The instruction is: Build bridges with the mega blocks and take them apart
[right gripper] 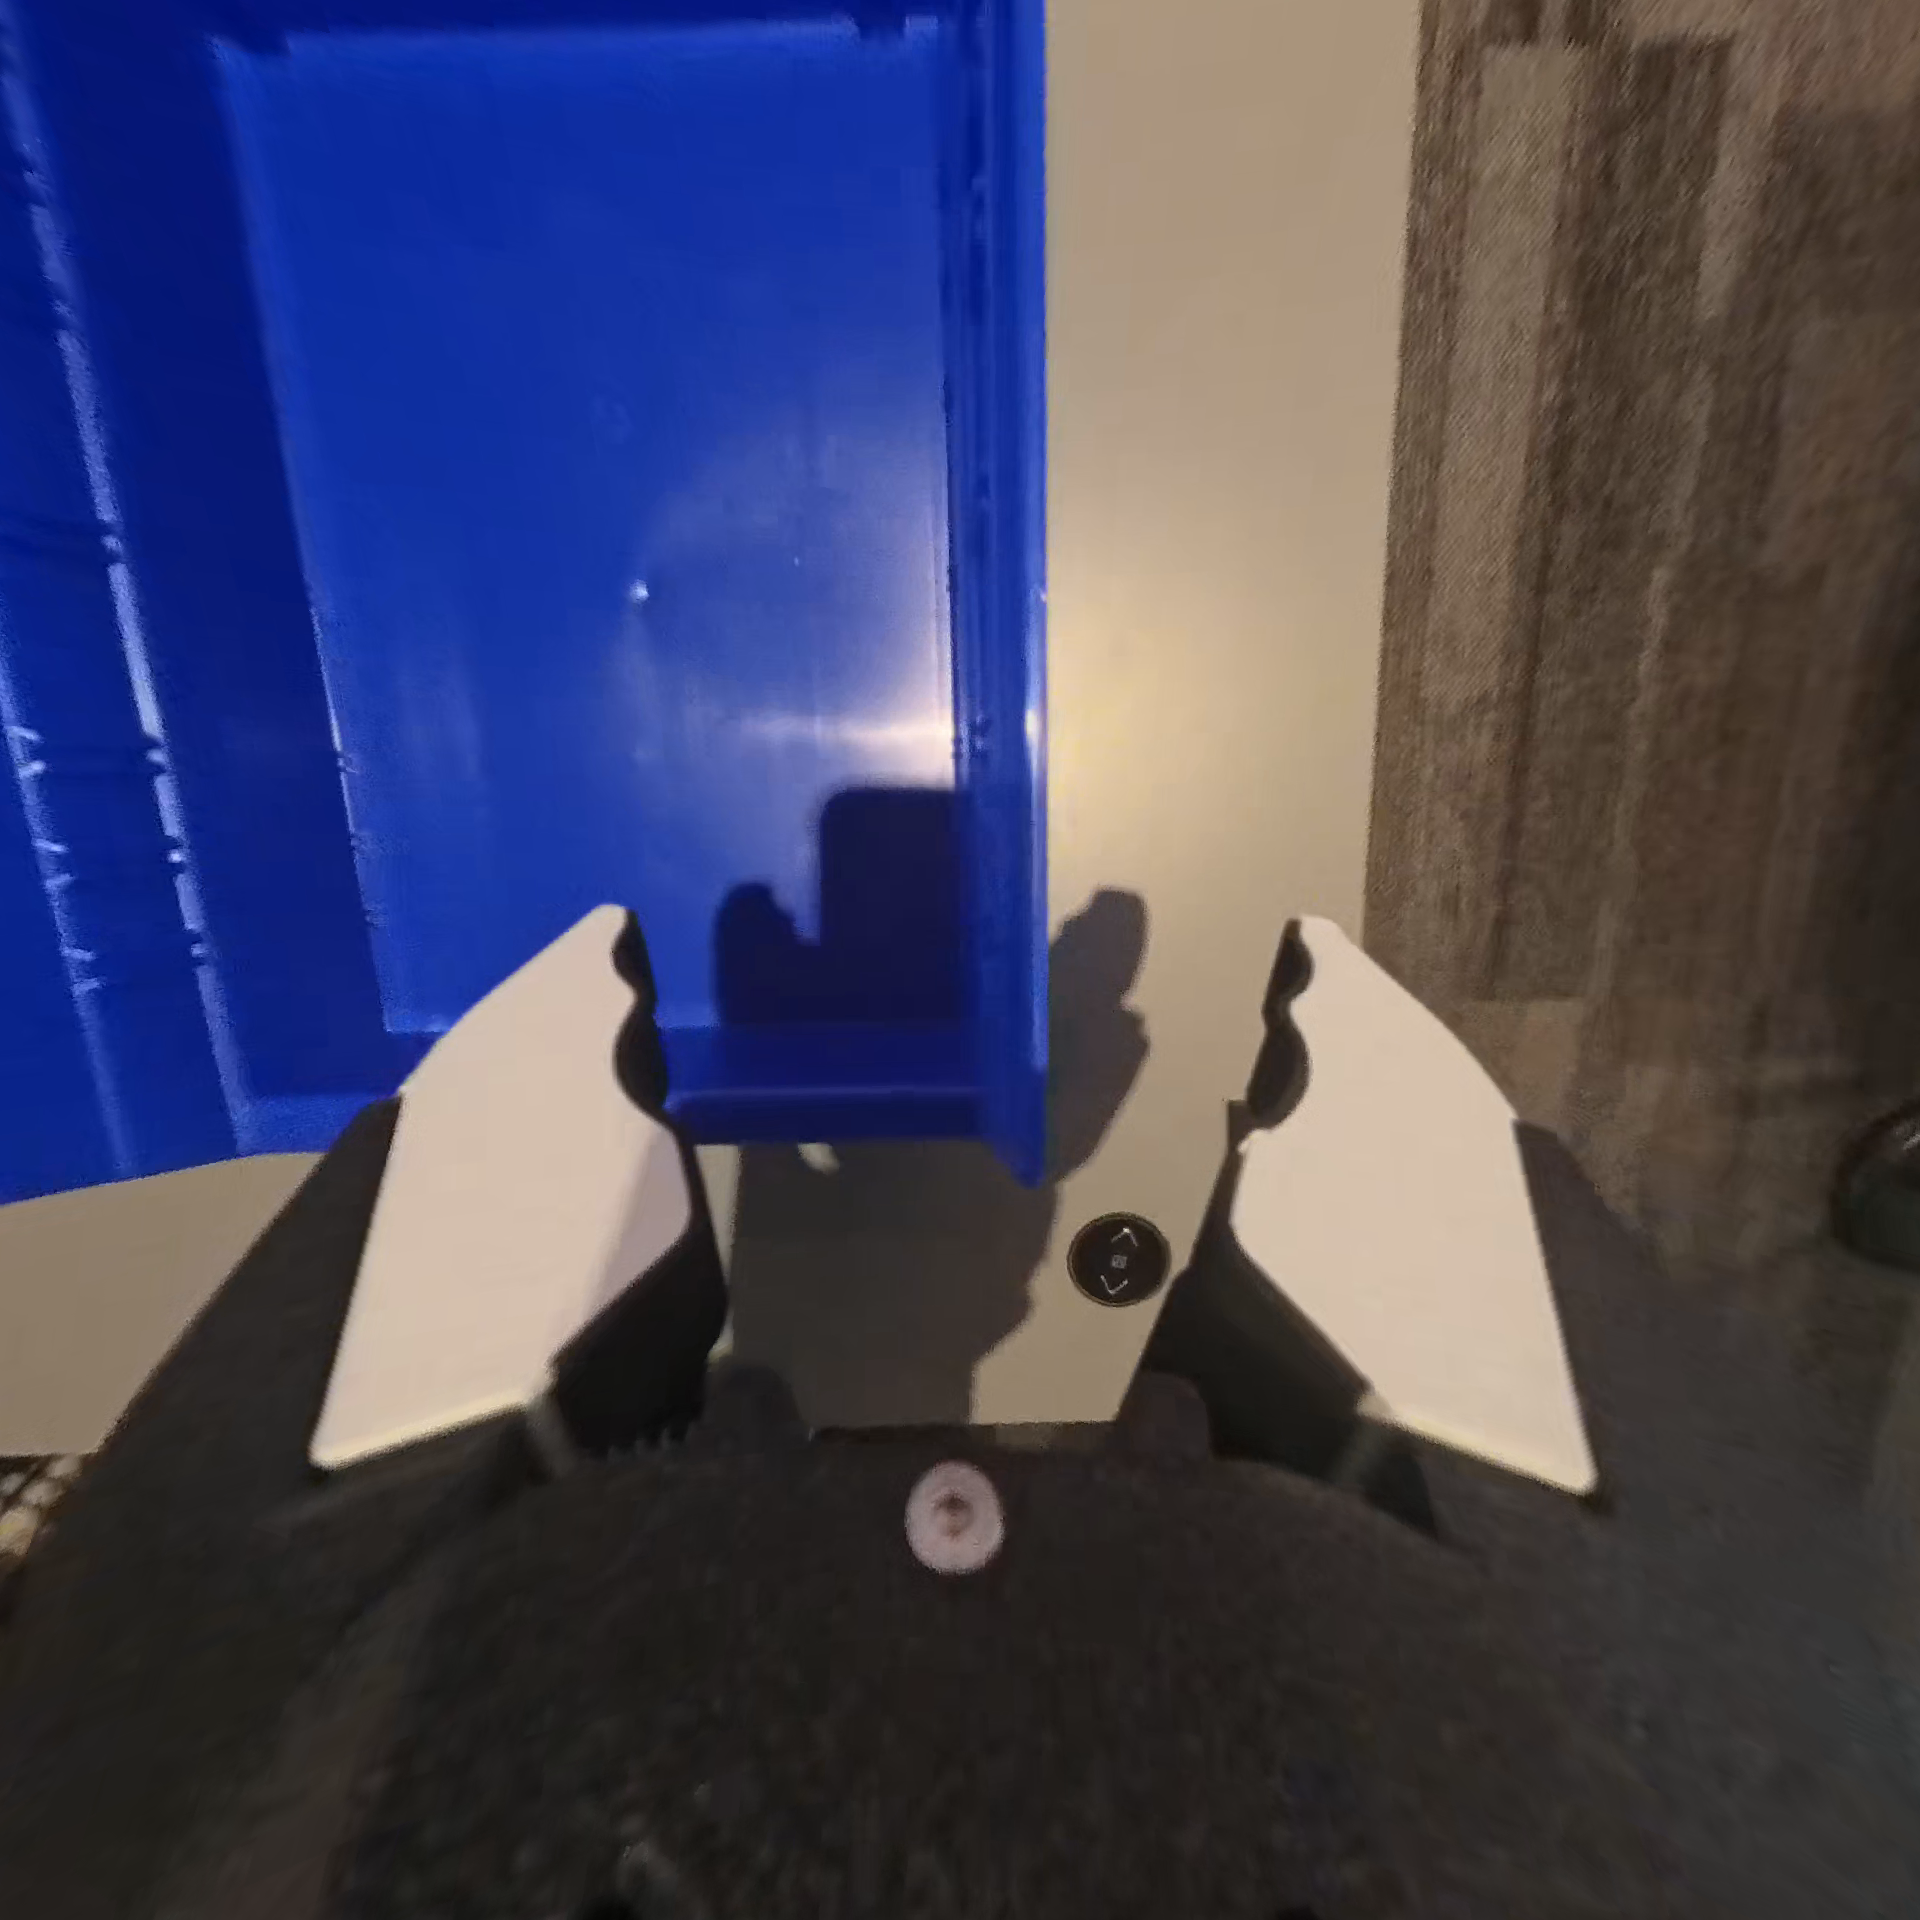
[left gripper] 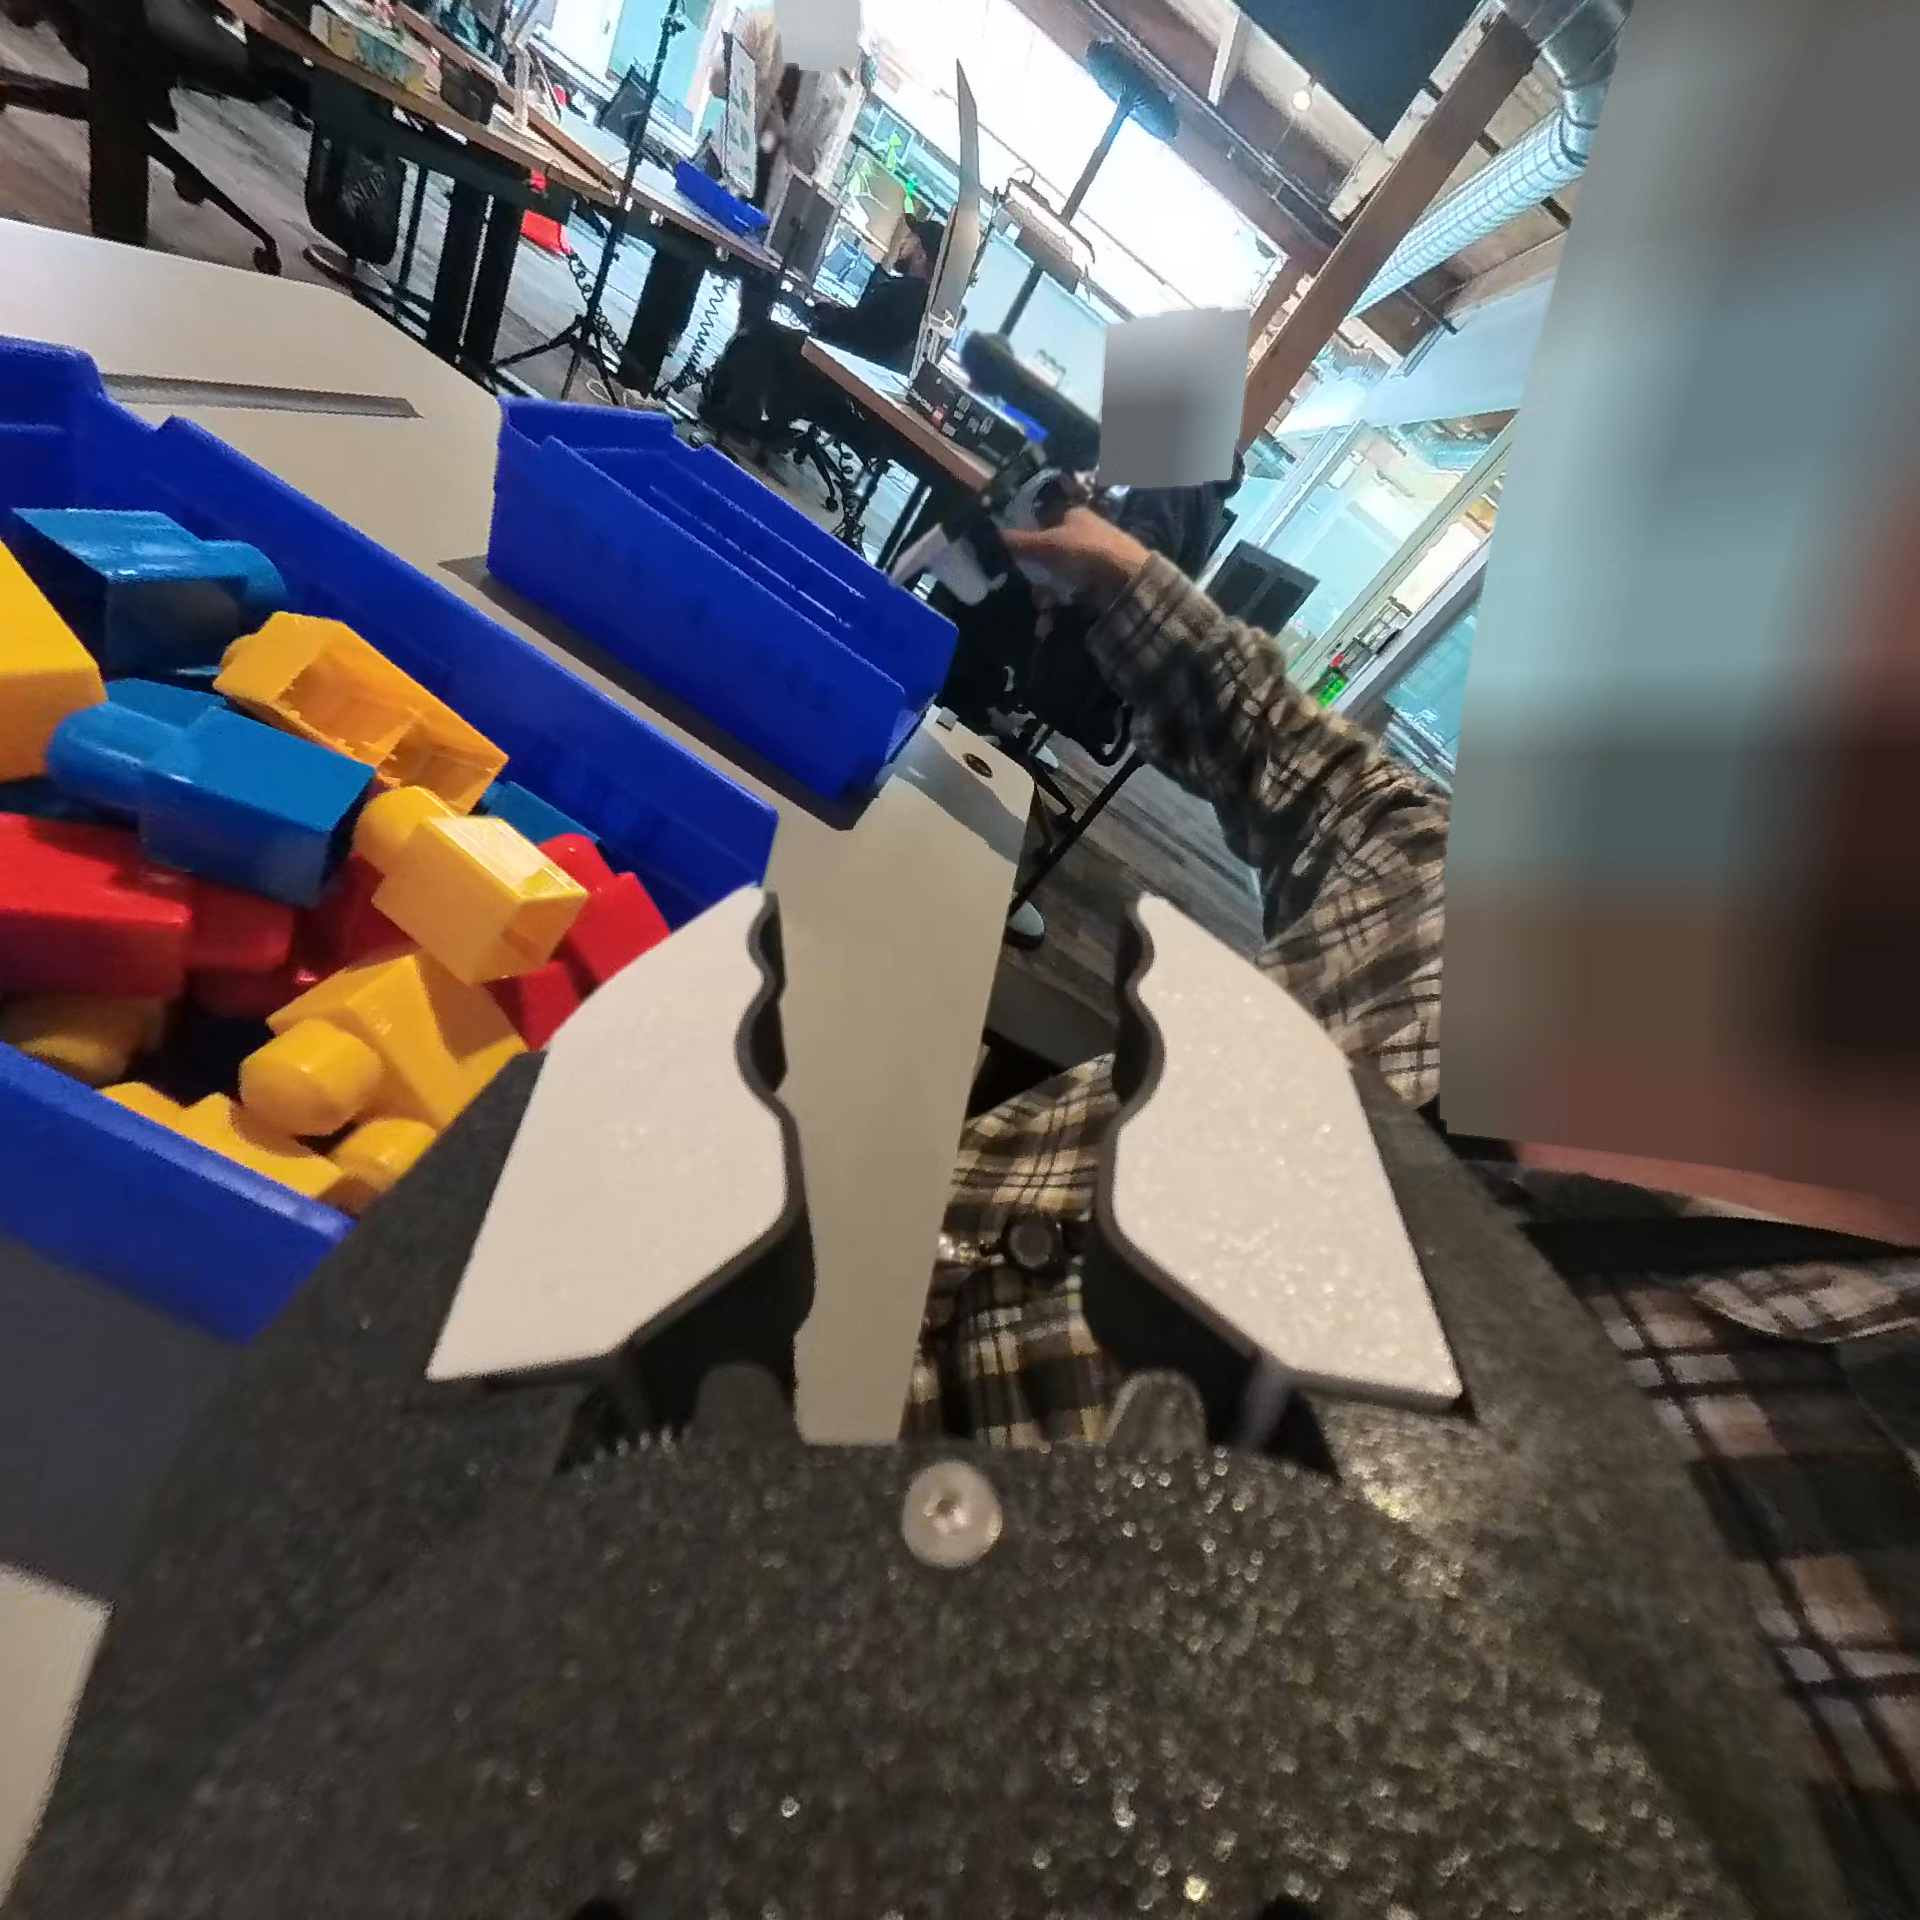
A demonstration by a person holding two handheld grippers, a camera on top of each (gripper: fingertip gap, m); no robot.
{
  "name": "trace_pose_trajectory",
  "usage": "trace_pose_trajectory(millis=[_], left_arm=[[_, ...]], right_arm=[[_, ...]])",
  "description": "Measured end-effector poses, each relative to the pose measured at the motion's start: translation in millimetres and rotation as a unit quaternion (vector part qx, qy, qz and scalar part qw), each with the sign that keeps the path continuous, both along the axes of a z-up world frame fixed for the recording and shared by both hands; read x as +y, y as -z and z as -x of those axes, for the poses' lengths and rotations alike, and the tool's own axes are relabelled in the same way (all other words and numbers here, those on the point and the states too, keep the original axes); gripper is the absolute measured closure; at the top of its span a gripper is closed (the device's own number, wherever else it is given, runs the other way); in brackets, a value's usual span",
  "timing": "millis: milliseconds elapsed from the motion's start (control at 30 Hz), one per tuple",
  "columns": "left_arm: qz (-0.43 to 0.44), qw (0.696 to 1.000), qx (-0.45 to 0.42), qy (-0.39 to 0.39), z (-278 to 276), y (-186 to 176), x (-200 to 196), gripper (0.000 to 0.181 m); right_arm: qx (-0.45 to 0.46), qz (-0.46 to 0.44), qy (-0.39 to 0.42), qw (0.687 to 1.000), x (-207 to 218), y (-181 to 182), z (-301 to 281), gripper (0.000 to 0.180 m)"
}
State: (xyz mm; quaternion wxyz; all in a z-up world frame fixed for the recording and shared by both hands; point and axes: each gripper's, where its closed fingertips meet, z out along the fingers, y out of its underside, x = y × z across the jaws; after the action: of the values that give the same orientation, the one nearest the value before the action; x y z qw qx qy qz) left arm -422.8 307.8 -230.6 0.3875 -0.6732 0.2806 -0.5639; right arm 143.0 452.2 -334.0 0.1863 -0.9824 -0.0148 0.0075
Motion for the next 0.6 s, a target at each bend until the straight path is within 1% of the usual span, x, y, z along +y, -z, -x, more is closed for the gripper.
trace_pose_trajectory(millis=[133, 200, 233, 267, 300, 333, 400, 433, 533, 600], left_arm=[[-0.001, 1.000, 0.006, -0.002, 3, 2, -10, 0.119], [-0.004, 1.000, 0.009, -0.005, 5, 1, -14, 0.119], [-0.006, 1.000, 0.009, -0.006, 6, 1, -16, 0.119], [-0.009, 1.000, 0.009, -0.008, 7, 1, -18, 0.119], [-0.010, 1.000, 0.008, -0.008, 8, 0, -19, 0.119], [-0.011, 1.000, 0.006, -0.009, 9, 1, -21, 0.120], [-0.008, 1.000, 0.005, -0.009, 10, 3, -23, 0.120], [-0.004, 1.000, 0.006, -0.008, 11, 5, -24, 0.120], [0.006, 1.000, 0.008, -0.008, 14, 11, -24, 0.121], [0.009, 1.000, 0.004, -0.012, 17, 12, -23, 0.121]], right_arm=[[-0.010, 0.031, 0.015, 0.999, 3, 21, -8, 0.078], [-0.012, 0.051, 0.021, 0.998, 8, 29, -9, 0.089], [-0.014, 0.062, 0.023, 0.998, 10, 33, -10, 0.100], [-0.015, 0.075, 0.023, 0.997, 12, 37, -10, 0.115], [-0.014, 0.089, 0.019, 0.996, 13, 42, -10, 0.139], [-0.005, 0.105, 0.011, 0.994, 14, 46, -9, 0.167], [0.047, 0.126, 0.025, 0.991, 16, 49, -3, 0.174], [0.064, 0.130, 0.028, 0.989, 17, 49, -4, 0.174], [0.057, 0.141, 0.032, 0.988, 16, 49, -17, 0.174], [0.067, 0.142, 0.031, 0.987, 14, 49, -24, 0.174]])
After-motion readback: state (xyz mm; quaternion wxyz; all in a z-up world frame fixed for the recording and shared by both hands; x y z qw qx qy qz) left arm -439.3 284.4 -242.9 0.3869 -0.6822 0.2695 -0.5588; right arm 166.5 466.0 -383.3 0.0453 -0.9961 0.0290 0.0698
